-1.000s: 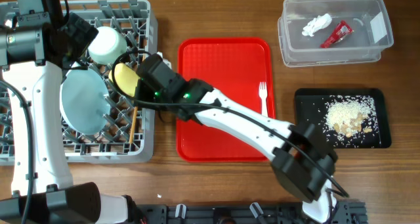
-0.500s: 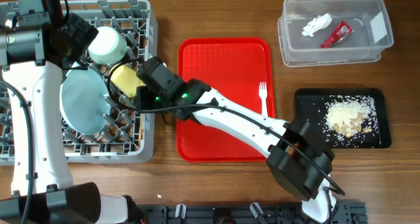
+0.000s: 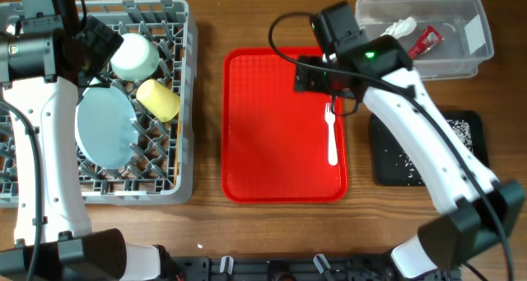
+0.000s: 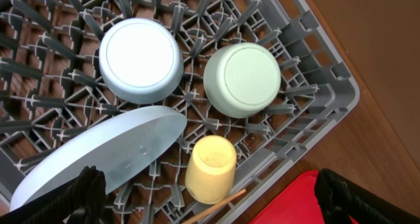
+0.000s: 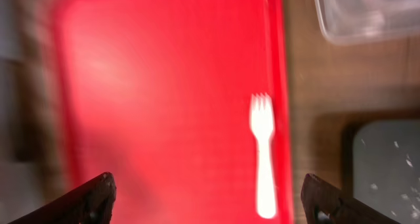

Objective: Sort waste into correct bins and load items into the dishwasher rack
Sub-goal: 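Return the right gripper to the tray and grasp the white plastic fork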

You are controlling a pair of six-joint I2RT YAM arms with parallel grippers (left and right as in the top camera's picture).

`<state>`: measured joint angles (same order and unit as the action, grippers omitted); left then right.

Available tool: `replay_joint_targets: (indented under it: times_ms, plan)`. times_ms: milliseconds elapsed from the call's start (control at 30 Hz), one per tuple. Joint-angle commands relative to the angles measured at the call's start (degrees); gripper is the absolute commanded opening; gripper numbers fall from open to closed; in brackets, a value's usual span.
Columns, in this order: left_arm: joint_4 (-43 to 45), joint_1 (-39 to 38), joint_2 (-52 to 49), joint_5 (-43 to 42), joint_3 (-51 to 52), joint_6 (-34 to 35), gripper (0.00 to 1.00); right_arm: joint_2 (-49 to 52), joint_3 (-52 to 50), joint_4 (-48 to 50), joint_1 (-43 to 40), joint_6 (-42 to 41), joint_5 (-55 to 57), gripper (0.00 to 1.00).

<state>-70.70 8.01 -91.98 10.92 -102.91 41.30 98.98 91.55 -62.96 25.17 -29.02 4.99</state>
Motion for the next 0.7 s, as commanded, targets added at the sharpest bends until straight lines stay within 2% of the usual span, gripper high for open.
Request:
replay_joint_targets:
  times_ms: [0, 100, 167, 300, 333, 500, 667]
  plan:
    - [-0.02, 0.15, 0.04, 0.94, -0.15, 0.96, 1.00, 5.09, -7.63, 0.68, -1.03, 3.52, 1.42, 0.90]
    - [-0.02, 0.15, 0.04, 0.94, -0.15, 0.96, 1.00, 8.59, -12.50, 3.96, -1.05, 3.52, 1.51, 0.86]
    - [-0.02, 0.15, 0.04, 0.94, -0.15, 0.96, 1.00, 11.39, -13.92, 5.09, -1.05, 3.52, 1.20, 0.78]
    - [-0.02, 0.15, 0.04, 0.94, -0.15, 0.96, 1.00, 14.25, -14.45, 5.77, -1.03, 3.50, 0.98, 0.68]
    - [-0.02, 0.15, 0.04, 0.94, -0.15, 0.96, 1.00, 14.91, -14.45, 5.86, -1.05, 3.54, 0.98, 0.63]
    - [-0.02, 0.15, 0.04, 0.94, -0.15, 0.96, 1.00, 15.96, -15.15, 7.61, -1.05, 3.78, 0.44, 0.56]
    - [-0.02, 0.15, 0.04, 0.94, -0.15, 0.96, 1.00, 15.96, -15.19, 8.35, -2.21, 6.56, -0.76, 0.56]
